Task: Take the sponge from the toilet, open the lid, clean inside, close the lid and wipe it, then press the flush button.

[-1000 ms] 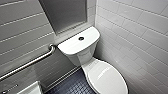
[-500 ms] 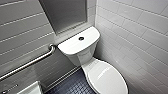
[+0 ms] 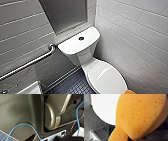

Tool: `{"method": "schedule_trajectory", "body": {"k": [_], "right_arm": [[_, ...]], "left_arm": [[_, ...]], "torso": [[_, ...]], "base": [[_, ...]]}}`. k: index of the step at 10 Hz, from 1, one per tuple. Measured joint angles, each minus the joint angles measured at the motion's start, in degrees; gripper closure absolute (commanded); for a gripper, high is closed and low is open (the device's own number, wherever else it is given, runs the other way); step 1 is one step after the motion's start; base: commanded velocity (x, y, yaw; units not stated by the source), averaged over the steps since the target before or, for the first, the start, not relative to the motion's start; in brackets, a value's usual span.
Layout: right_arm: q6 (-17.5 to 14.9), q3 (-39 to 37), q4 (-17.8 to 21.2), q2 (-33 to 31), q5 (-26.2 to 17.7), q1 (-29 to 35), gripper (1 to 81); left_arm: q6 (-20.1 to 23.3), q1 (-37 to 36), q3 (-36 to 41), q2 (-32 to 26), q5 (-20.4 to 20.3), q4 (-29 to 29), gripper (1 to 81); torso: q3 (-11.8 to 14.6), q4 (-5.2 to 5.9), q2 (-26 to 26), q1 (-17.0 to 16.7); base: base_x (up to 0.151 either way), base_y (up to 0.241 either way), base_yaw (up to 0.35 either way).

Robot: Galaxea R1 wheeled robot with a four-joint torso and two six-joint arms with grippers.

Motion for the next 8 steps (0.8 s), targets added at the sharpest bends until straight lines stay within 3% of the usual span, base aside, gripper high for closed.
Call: {"method": "schedule_trajectory", "body": {"k": [2,8], "right_arm": [[0.0,-1.0,-0.2,3.5,-5.9,3.8,81.1],[0.2,-13.7,-0.6,24.4,-18.4,17.4,81.1]], "left_arm": [[0.0,-0.2,0.0,0.0,0.1,0.0,1.0],[0.0,-0.2,0.0,0.0,0.1,0.0,1.0]], "torso": [[0.0,0.0,0.0,0.0],[0.0,0.0,0.0,0.0]], "base": [[0.0,0.0,0.0],[0.0,0.0,0.0]]}}
